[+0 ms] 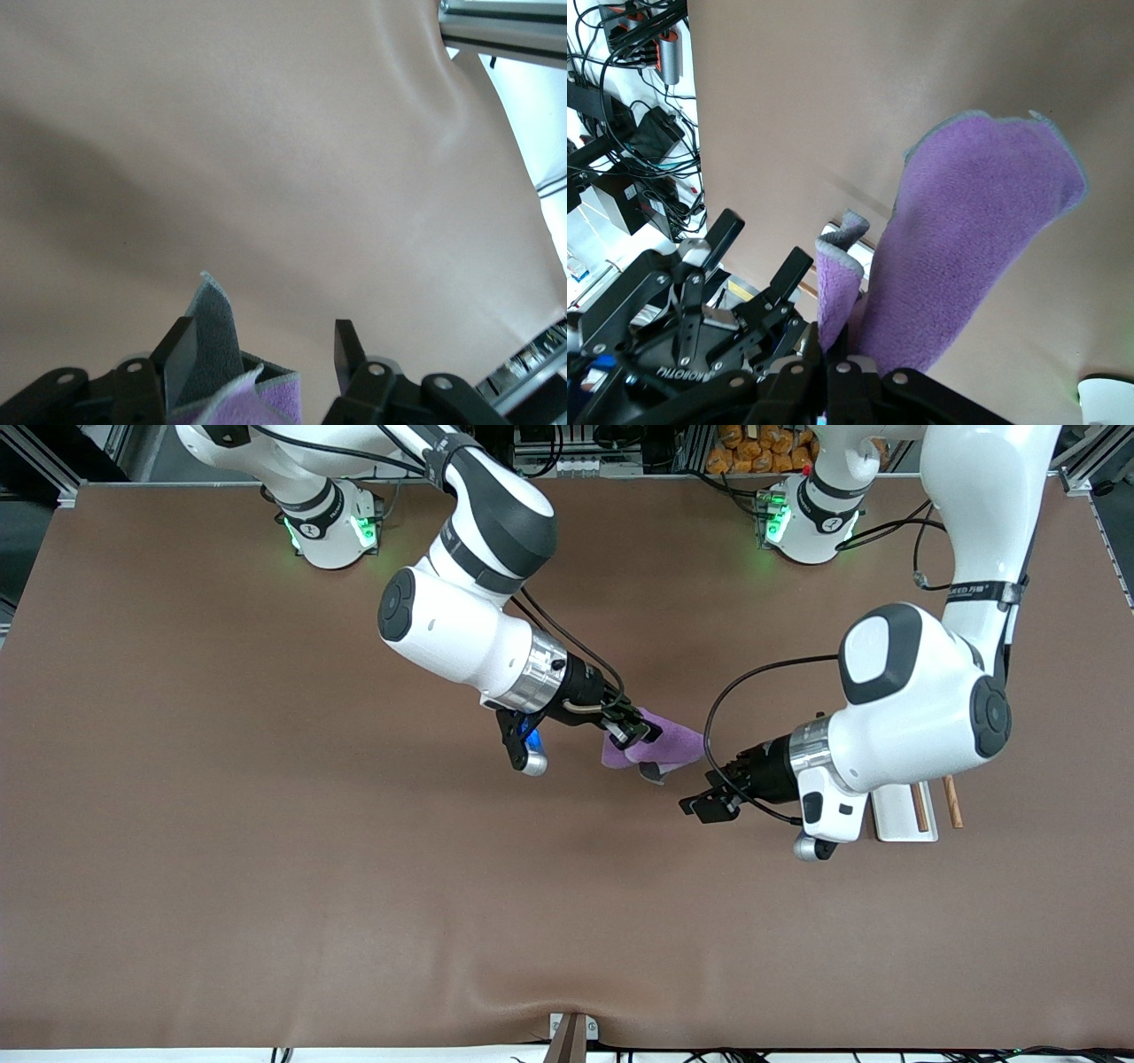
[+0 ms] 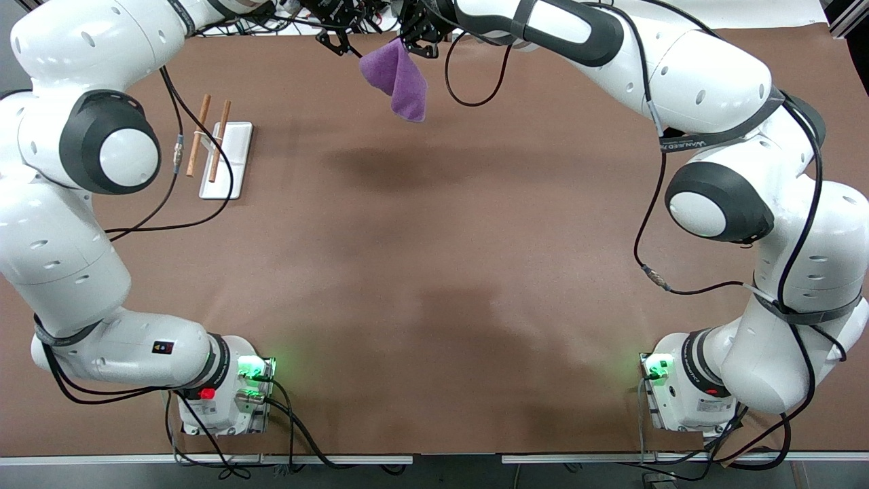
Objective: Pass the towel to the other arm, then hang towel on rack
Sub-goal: 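Close the left gripper on the towel held by the right gripper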
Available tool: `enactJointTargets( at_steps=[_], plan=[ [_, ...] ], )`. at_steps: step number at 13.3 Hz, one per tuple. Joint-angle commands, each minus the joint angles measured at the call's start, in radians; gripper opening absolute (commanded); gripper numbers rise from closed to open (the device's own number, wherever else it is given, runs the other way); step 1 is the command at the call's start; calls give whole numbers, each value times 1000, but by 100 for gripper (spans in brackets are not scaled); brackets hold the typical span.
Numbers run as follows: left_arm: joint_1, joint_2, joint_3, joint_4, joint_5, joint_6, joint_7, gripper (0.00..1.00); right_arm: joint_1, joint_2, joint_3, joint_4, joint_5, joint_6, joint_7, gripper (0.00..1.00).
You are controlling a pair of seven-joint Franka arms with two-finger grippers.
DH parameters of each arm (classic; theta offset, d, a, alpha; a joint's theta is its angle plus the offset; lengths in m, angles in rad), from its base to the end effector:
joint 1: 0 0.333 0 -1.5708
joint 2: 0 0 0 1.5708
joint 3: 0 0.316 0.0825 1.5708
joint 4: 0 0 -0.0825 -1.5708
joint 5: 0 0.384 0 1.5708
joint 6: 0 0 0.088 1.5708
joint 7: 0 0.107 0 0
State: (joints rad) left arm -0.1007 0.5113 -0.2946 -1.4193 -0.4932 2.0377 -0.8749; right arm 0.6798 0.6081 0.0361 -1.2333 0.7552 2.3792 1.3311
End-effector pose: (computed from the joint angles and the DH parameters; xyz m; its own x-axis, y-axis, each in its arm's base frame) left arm 0.6647 -0.2626 0.4355 0.7390 0.5370 -0.4069 0.6725 -0.6247 0.3969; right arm 0.5827 0.5056 0.4783 0.5400 -0.6081 -0.5819 -0.8345 -0.2969 -0.4642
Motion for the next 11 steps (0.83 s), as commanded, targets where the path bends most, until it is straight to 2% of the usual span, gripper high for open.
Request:
enactJointTargets(
  at_steps=[1,7,11],
  plan=[
    [9,44,-5,22,-62,3,31,72,12,24,-11,43,16,2,19,0],
    [13,53,-5,17,-241,-27,40,72,10,24,-13,49,16,3,10,0],
    [24,53,-3,13,-257,-112,40,72,10,24,-13,49,16,2,8,0]
  ],
)
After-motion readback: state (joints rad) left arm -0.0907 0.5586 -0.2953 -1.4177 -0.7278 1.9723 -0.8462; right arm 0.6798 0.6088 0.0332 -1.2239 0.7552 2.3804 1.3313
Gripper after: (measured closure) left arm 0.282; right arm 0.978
